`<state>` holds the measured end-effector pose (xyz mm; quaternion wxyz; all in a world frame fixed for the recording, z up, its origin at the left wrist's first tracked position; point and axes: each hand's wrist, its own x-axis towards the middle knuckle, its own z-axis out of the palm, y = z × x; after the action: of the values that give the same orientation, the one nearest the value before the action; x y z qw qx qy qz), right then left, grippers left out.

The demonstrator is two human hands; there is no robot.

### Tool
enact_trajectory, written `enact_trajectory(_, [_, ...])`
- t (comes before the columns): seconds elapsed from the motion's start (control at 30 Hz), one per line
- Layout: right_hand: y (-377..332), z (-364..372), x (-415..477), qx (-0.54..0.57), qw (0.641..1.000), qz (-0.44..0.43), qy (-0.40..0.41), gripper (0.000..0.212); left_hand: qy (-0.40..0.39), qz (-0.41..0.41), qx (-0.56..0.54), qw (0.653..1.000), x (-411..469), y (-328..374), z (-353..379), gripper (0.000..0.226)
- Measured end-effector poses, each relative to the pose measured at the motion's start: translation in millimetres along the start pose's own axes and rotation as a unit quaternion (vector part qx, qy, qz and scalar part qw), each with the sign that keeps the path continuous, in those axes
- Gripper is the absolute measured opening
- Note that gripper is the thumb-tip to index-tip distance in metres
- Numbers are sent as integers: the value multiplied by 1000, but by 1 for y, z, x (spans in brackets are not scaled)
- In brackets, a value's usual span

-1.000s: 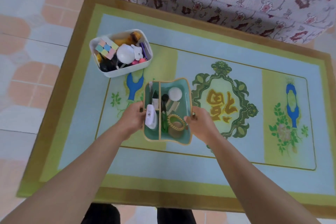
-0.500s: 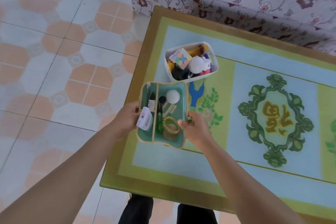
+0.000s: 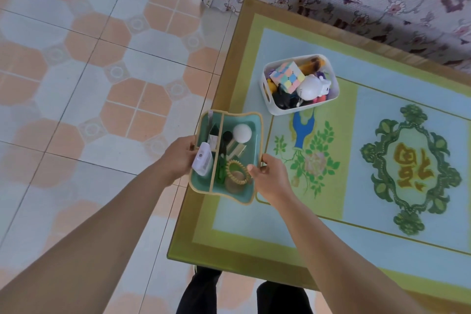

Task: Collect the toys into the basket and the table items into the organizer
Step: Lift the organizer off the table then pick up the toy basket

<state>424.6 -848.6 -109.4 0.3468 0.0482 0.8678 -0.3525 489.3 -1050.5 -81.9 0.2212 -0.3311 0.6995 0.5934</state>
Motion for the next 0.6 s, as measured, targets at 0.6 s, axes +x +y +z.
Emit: enact_trajectory(0.6, [-8,-4,-4,-20,998,44,-39,19,-54,-24,40,997,13,3,-6,21])
